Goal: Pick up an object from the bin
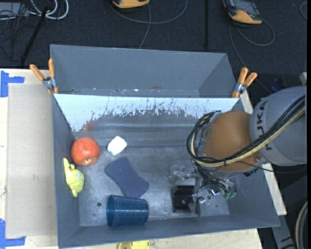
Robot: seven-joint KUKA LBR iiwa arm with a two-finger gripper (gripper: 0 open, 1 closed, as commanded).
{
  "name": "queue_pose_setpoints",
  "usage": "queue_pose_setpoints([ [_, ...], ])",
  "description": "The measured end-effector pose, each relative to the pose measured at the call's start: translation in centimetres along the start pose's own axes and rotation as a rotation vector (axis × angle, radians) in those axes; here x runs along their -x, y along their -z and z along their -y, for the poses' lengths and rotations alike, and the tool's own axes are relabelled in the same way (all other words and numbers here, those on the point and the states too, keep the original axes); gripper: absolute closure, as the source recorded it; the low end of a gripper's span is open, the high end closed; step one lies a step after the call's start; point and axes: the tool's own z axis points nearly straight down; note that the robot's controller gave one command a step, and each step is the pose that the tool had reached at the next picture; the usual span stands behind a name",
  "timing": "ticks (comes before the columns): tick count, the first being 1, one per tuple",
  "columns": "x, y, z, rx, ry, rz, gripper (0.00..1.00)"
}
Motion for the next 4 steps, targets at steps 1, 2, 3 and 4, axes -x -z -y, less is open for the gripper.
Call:
queue_pose_setpoints([
  [1,-0.9,0.43,0.25,0.001,0.039,-0.003,1.0],
  [2,-0.9,0.43,0.25,0.001,0.04,-0.003,1.0],
  [3,-0.9,0.45,0.24,0.001,0.04,-0.002,1.0],
  [4,-0.92,0.92,0.2,0.001,0.04,0.0,1.0],
])
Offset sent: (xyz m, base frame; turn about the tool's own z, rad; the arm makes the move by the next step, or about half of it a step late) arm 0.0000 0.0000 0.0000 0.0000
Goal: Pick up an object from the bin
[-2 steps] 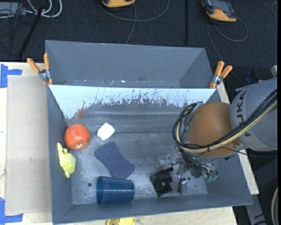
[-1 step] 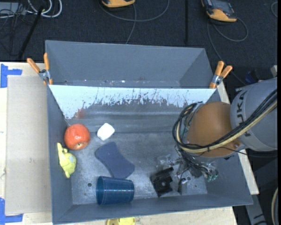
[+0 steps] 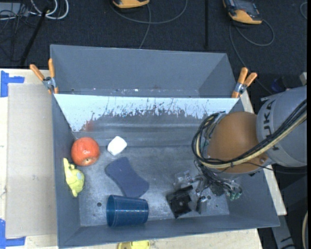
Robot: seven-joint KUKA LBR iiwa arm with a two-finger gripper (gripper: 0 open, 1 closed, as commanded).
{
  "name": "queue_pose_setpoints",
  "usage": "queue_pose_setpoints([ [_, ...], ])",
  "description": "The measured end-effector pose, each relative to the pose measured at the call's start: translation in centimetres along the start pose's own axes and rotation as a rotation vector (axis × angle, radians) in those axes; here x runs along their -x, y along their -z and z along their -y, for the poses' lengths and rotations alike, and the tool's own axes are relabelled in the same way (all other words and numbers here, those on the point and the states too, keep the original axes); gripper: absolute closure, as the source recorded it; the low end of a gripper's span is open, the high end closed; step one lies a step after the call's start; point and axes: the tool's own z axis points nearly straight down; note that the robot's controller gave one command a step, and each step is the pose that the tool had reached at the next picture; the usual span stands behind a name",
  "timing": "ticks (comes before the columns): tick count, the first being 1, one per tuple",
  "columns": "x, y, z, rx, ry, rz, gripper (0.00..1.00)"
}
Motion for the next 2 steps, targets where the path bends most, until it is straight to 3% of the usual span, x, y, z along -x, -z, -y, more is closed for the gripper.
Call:
queue_pose_setpoints([
  [2,0.14,2.53,0.02,-0.004,0.001,0.009,1.0],
])
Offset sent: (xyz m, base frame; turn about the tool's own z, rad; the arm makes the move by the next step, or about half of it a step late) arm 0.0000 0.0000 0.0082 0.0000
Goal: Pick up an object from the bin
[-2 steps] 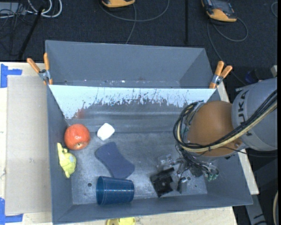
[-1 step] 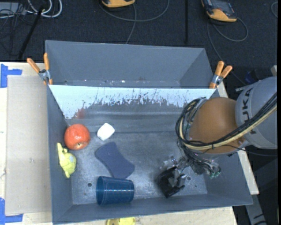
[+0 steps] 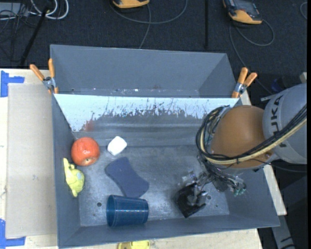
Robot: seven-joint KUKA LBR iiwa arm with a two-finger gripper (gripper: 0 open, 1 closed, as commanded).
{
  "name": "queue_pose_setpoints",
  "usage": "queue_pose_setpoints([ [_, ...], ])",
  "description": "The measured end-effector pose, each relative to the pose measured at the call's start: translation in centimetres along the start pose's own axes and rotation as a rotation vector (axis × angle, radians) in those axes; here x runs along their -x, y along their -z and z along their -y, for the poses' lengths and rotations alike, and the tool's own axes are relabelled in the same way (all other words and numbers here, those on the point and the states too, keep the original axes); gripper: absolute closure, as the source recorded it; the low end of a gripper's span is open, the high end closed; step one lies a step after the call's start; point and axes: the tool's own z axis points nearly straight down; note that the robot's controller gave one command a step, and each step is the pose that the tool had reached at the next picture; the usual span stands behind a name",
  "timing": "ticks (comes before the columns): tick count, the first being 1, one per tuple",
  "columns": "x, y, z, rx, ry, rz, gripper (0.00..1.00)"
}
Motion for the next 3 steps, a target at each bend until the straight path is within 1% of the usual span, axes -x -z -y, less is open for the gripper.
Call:
queue_pose_setpoints([
  [3,0.0,2.1,-0.1,0.001,0.001,-0.003,1.0],
])
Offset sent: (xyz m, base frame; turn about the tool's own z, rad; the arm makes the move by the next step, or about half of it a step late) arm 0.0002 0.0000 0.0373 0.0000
